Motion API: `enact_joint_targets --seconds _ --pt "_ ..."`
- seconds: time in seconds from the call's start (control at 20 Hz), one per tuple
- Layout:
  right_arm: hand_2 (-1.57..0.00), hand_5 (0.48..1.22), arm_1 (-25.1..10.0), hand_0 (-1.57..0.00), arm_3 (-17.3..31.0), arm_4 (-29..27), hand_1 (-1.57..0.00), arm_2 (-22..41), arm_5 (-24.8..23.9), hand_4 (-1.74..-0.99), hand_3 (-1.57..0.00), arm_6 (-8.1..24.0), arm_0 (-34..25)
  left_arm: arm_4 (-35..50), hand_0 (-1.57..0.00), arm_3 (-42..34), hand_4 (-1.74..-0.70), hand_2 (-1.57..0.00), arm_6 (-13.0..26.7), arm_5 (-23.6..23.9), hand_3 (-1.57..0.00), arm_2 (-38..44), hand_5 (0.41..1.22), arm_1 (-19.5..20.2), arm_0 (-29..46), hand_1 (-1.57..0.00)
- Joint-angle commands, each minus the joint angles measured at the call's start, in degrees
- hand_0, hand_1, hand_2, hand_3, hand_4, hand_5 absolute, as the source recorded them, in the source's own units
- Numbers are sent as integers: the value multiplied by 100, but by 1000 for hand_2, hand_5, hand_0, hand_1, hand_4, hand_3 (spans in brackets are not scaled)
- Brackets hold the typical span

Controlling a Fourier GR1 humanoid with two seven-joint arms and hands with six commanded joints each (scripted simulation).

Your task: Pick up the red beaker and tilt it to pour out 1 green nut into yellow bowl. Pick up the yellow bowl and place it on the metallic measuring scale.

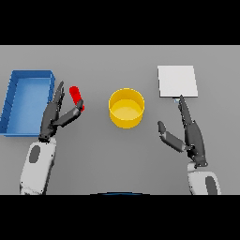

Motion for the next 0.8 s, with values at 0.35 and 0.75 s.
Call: enact_joint_targets --seconds 0.35,0.75 --pt "1 683 44 1 9 35 1 42 -9 -1250 1 38 21 -253 1 1337 -1242 1 -632 325 1 136 657 -102 -951 1" --pt "1 691 80 1 -118 71 1 76 -48 -1259 1 13 132 -304 1 2208 -1297 -41 -1030 550 1 315 715 -175 -1622 -24"
